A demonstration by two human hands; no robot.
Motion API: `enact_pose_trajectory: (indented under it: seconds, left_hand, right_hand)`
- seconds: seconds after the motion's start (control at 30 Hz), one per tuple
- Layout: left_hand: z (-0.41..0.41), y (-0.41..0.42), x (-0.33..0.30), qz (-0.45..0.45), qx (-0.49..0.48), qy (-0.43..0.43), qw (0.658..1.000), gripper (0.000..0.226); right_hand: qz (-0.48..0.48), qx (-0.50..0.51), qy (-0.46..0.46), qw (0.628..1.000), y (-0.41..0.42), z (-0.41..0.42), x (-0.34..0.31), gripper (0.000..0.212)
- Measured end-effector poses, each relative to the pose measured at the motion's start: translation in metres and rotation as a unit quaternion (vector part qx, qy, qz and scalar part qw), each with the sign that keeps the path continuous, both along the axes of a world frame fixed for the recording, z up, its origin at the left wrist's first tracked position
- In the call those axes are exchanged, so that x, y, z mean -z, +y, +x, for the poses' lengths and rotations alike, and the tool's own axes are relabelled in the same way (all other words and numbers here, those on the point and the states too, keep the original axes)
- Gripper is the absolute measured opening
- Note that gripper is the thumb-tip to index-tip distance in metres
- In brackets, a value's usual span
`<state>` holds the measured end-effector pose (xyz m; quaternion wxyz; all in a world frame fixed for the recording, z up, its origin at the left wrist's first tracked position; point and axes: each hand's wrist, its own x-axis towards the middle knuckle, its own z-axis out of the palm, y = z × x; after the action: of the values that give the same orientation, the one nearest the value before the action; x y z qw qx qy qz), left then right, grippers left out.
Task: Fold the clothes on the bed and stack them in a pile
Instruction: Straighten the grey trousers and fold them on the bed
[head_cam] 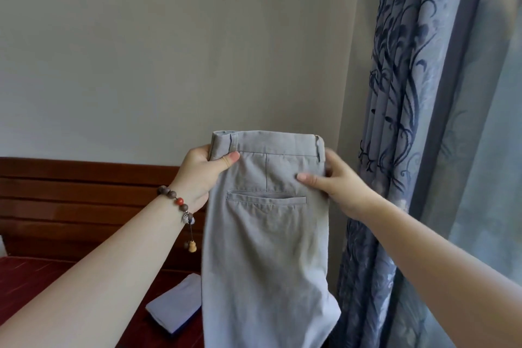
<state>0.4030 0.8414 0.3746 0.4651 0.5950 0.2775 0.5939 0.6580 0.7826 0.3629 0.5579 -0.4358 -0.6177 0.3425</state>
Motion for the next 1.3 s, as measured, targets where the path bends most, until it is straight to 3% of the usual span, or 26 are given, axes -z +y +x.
enact_pose_trajectory:
  seconds: [0.07, 0.13, 0.3, 0.4, 0.47, 0.53, 0.67, 0.77, 0.83, 0.93, 1.03, 1.1, 1.17, 1.3]
  left_hand:
    - [0.000, 0.000, 0.001, -0.018, 0.008, -0.021, 1.000, 0.010]
    - [-0.002, 0.000, 0.002, -0.016, 0.008, -0.022, 1.000, 0.009]
    - [-0.005, 0.000, 0.004, -0.037, 0.046, -0.005, 0.998, 0.032]
    - [0.002, -0.001, 0.001, -0.047, 0.030, -0.027, 0.998, 0.019]
    - [0.006, -0.003, -0.003, -0.053, 0.000, -0.044, 0.998, 0.013]
    - [0.011, -0.004, -0.007, -0.050, -0.006, -0.035, 0.998, 0.009]
    - [0.025, -0.011, -0.018, -0.009, 0.016, -0.024, 1.000, 0.008]
    - [0.032, -0.014, -0.026, 0.011, 0.008, -0.022, 1.000, 0.007]
    - [0.032, -0.013, -0.026, 0.019, 0.001, -0.018, 1.000, 0.006]
    - [0.034, -0.013, -0.027, 0.022, -0.007, -0.040, 0.999, 0.005]
    - [0.035, -0.008, -0.030, 0.022, -0.040, -0.049, 0.998, 0.005]
    - [0.031, -0.005, -0.030, 0.020, -0.057, -0.050, 0.997, 0.006]
    - [0.029, -0.001, -0.028, 0.016, -0.067, -0.063, 0.996, 0.007]
    - [0.034, 0.002, -0.024, 0.016, -0.078, -0.065, 0.995, 0.006]
  right_hand:
    - [-0.015, -0.008, -0.031, 0.999, 0.001, -0.001, 0.005, 0.046]
    - [0.062, 0.043, -0.064, 0.995, 0.003, 0.000, 0.001, 0.029]
    - [0.161, 0.123, -0.029, 0.979, 0.004, -0.005, -0.001, 0.020]
    - [0.097, 0.046, 0.002, 0.994, 0.001, 0.002, 0.016, 0.028]
    - [0.003, -0.003, -0.063, 0.998, -0.003, 0.013, 0.029, 0.033]
    - [-0.005, 0.027, -0.129, 0.991, -0.005, 0.030, 0.032, 0.024]
    - [0.033, 0.074, -0.046, 0.996, -0.004, 0.045, 0.046, 0.020]
    - [-0.080, 0.008, -0.139, 0.987, -0.007, 0.047, 0.080, 0.029]
    - [-0.067, 0.035, -0.142, 0.987, -0.004, 0.060, 0.090, 0.020]
    - [-0.056, 0.092, -0.075, 0.991, -0.001, 0.069, 0.103, 0.005]
    - [-0.134, 0.035, -0.166, 0.976, -0.005, 0.066, 0.130, 0.009]
    - [-0.134, 0.045, -0.156, 0.978, -0.006, 0.075, 0.139, 0.005]
    - [-0.105, 0.104, -0.119, 0.982, -0.004, 0.085, 0.144, 0.016]
    - [-0.064, 0.193, -0.206, 0.957, 0.000, 0.082, 0.161, 0.031]
